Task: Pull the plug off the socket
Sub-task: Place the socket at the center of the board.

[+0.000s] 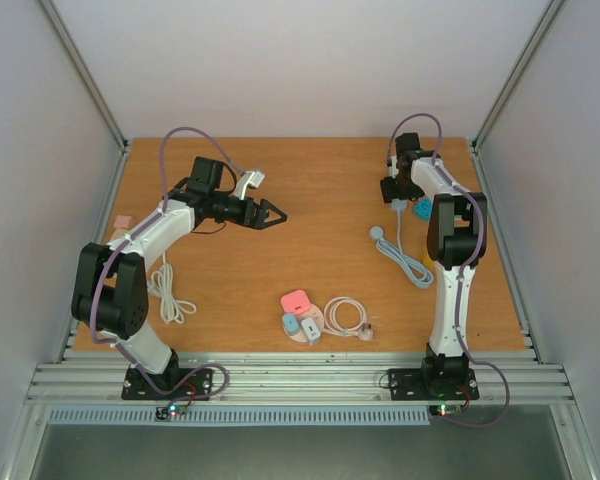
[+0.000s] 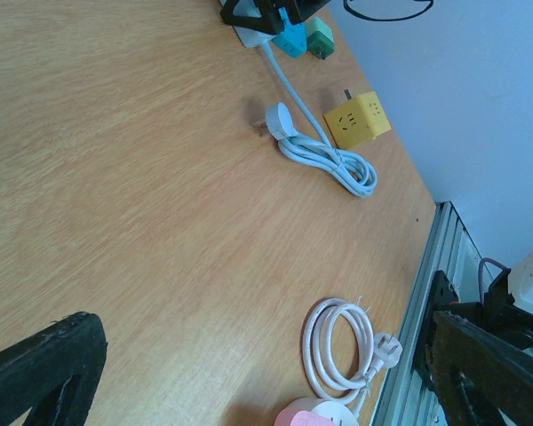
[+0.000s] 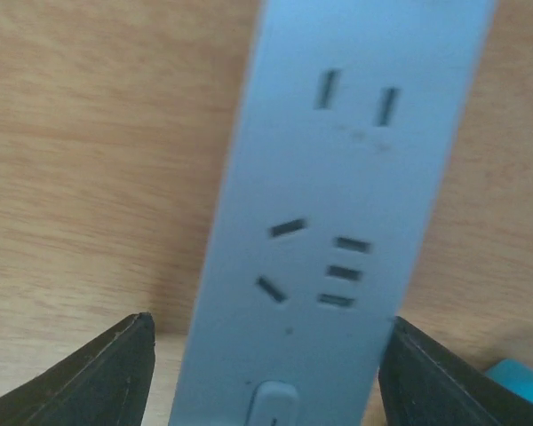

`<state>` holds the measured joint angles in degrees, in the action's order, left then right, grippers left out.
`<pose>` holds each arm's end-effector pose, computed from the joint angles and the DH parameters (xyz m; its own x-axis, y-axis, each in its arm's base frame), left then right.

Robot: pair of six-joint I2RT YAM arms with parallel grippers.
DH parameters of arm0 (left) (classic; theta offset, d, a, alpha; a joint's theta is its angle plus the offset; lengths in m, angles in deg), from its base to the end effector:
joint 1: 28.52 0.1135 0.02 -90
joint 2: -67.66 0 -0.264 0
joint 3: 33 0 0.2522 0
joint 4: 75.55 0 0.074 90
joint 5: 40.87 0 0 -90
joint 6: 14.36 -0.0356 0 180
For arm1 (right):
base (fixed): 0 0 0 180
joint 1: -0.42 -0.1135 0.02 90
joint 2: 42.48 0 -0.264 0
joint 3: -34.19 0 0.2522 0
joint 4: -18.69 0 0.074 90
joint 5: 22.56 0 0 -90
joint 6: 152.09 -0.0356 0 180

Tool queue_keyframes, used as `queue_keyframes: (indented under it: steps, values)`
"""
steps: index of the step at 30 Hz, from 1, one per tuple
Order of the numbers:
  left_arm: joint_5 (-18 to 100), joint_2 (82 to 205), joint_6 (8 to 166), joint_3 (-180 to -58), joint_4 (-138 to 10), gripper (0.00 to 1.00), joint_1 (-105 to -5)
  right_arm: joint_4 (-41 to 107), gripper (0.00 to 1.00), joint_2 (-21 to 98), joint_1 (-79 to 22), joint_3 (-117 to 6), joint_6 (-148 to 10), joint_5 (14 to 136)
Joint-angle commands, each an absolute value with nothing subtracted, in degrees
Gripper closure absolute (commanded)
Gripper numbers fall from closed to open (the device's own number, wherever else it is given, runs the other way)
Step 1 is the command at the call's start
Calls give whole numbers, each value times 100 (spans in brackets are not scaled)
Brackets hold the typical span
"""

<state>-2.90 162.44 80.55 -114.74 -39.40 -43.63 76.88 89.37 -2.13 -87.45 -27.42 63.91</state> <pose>0.3309 -0.1184 0.2471 -0.7843 0.1572 -0.6001 0.5928 0.4749 -0.6504 0.4843 0.0194 0.1636 -0.7515 -0.6018 -0.2702 -0.5463 0.7974 -0.2565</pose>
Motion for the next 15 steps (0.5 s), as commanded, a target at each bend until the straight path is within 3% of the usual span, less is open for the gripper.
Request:
queue_keyframes:
  steps: [1,8,15]
  values:
    - [-281,16193,7990,-11425,-4131,0,-4348,8006,27,9120,-193,-8933,-2703,6175]
    - [-281,16176,7970,-11451,-4105,1,-4339,8065,17,8636,-211,-8767,-2687,6544]
    - [-140,16122,7875,-11524,-3977,1,-4333,7004,16,6999,-503,-7010,-1797,7194]
